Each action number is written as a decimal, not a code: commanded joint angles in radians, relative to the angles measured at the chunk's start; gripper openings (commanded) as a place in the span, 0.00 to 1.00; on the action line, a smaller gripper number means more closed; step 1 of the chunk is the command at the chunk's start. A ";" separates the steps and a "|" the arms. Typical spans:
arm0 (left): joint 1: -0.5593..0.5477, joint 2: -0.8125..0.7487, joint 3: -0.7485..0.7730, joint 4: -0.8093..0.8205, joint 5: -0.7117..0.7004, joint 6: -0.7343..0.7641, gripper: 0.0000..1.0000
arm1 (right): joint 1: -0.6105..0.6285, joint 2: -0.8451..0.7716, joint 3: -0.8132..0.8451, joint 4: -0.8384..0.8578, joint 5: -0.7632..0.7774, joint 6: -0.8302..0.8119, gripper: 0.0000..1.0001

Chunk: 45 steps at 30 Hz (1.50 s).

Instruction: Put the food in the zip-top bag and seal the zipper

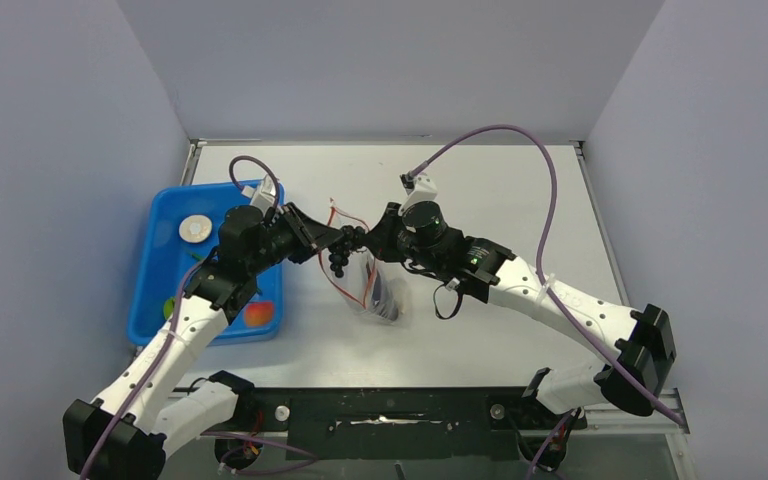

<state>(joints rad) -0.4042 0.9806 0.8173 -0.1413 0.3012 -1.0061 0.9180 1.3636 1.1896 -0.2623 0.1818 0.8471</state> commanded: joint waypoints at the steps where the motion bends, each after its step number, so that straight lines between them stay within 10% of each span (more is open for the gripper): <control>1: -0.004 -0.003 0.015 0.022 -0.014 0.029 0.24 | 0.005 -0.017 0.030 0.063 0.007 0.004 0.00; 25: -0.002 -0.027 0.200 -0.265 -0.170 0.288 0.70 | -0.028 -0.110 -0.050 0.030 0.052 -0.012 0.00; 45: 0.053 0.021 0.146 -0.271 -1.005 0.829 0.69 | -0.056 -0.256 -0.106 -0.012 0.059 -0.119 0.00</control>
<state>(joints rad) -0.3882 0.9478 1.0065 -0.5278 -0.5404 -0.3882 0.8761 1.1679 1.0843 -0.3038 0.2195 0.7689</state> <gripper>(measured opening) 0.690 0.031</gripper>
